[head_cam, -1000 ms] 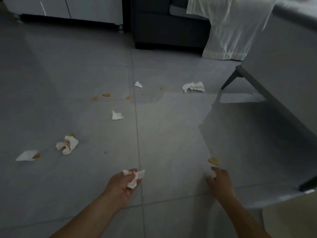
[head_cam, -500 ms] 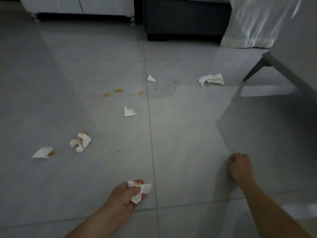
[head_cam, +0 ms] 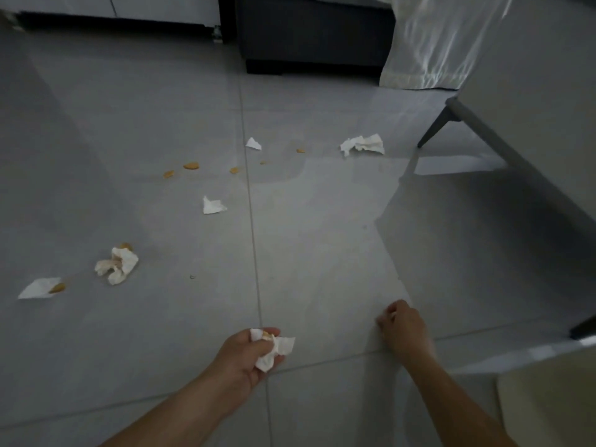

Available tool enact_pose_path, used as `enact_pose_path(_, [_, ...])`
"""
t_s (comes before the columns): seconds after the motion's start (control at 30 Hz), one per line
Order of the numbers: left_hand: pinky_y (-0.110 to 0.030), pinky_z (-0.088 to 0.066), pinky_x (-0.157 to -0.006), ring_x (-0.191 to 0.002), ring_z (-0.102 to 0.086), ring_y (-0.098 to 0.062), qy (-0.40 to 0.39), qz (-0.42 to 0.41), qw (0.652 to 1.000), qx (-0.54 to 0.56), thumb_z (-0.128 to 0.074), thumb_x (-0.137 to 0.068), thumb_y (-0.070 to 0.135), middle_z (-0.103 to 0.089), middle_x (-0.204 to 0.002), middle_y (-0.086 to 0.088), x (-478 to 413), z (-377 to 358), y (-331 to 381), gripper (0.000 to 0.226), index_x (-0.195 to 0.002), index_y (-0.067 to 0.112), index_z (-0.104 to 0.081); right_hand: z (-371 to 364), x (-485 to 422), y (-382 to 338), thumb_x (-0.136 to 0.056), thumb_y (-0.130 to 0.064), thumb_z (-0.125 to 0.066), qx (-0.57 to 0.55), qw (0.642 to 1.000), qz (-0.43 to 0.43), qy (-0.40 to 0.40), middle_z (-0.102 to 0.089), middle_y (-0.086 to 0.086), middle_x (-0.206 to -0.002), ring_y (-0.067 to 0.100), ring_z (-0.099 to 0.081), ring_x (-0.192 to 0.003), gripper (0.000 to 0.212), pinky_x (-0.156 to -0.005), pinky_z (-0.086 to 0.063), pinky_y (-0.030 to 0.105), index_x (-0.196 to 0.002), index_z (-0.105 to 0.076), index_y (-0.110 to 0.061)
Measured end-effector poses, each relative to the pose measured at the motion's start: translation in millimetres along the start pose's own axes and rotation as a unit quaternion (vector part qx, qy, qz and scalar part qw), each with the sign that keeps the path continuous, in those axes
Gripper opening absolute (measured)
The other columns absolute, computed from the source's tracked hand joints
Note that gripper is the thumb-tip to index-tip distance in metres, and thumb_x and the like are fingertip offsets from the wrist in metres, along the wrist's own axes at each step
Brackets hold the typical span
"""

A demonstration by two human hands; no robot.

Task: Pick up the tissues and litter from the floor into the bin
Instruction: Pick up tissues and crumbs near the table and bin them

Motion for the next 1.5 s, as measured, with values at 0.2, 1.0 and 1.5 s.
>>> enact_pose_path(0.2, [-0.019,-0.056,-0.048,-0.074,-0.055,-0.026,-0.022,-0.003,0.998,-0.056,-0.041,-0.088,-0.014,-0.057,-0.086,-0.020,4,-19,-10,0.018,-0.093,-0.009,-0.057,-7,27,-18,-0.082,-0.021,-0.062,-0.009,0.997,0.008,-0.072,-0.068,0.009,-0.092,0.026,-0.062,-0.086,0.011,-0.072,-0.046,0.028,-0.085,-0.063,-0.011])
enact_pose_path(1.0, [-0.025,-0.048,-0.057,-0.081,-0.055,-0.029,0.023,-0.006,0.979,-0.205,-0.039,-0.084,-0.017,-0.057,-0.100,-0.021,-23,-62,-58,0.032,-0.107,-0.009,-0.058,-31,85,2,-0.081,-0.031,-0.054,0.005,0.991,0.105,-0.088,-0.058,0.005,-0.098,0.025,-0.056,-0.092,0.016,-0.072,-0.043,0.032,-0.071,-0.042,-0.027])
enact_pose_path(1.5, [-0.031,-0.057,-0.061,-0.077,-0.063,-0.027,-0.087,0.072,0.993,-0.042,-0.040,-0.086,-0.009,-0.064,-0.086,-0.022,-23,-94,-55,0.023,-0.096,-0.007,-0.060,-22,81,-29,-0.074,-0.014,-0.075,-0.372,0.914,0.038,-0.156,-0.060,-0.010,-0.042,0.000,-0.055,-0.044,0.018,-0.042,-0.042,0.012,-0.061,-0.062,-0.016])
Point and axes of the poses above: each hand's wrist, its own x-axis away from the middle knuckle, its own z-axis out of the back of the hand, y = z × x, the point moved 5 cm from there along -x, towards the middle knuckle
